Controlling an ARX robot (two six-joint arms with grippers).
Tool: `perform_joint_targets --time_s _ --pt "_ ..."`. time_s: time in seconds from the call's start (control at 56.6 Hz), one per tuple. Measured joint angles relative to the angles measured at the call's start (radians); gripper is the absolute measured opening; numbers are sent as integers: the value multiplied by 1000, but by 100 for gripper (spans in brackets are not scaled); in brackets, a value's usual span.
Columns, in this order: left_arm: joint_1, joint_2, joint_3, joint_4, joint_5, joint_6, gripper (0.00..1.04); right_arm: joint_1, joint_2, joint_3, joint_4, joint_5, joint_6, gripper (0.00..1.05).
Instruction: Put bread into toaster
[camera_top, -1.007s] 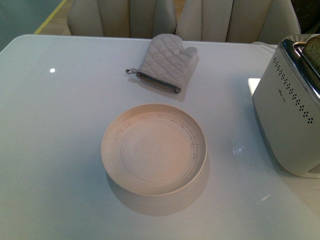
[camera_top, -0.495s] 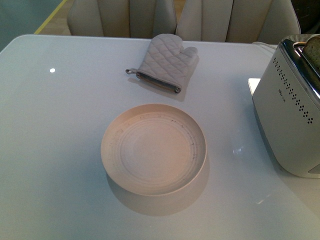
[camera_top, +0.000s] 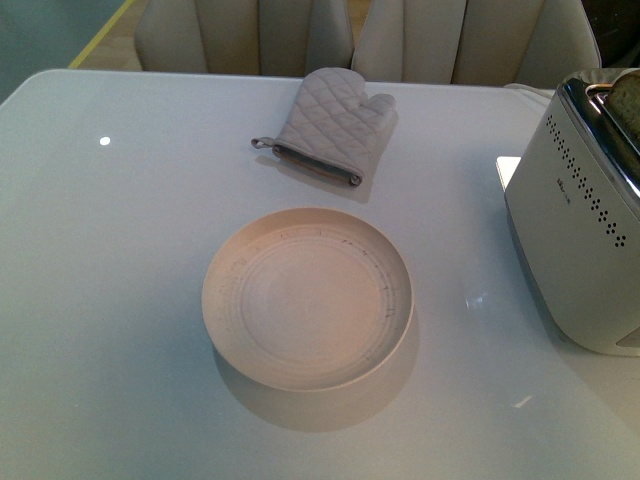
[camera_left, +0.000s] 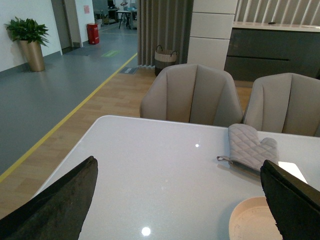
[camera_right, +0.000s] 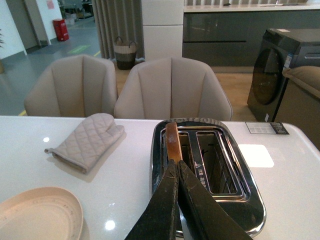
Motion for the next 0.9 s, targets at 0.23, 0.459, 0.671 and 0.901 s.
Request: perform_joint_targets --time_s 0.23,0.459,0.671,0.901 --pt "0 0 0 0 0 0 97 0 -187 0 -196 -1 0 2" --pt "0 0 0 0 0 0 97 0 -196 0 -200 0 -1 4" --pt "0 0 0 0 0 0 97 0 -196 0 -200 0 0 40" --pt "0 0 0 0 0 0 97 0 -196 0 -200 0 0 87"
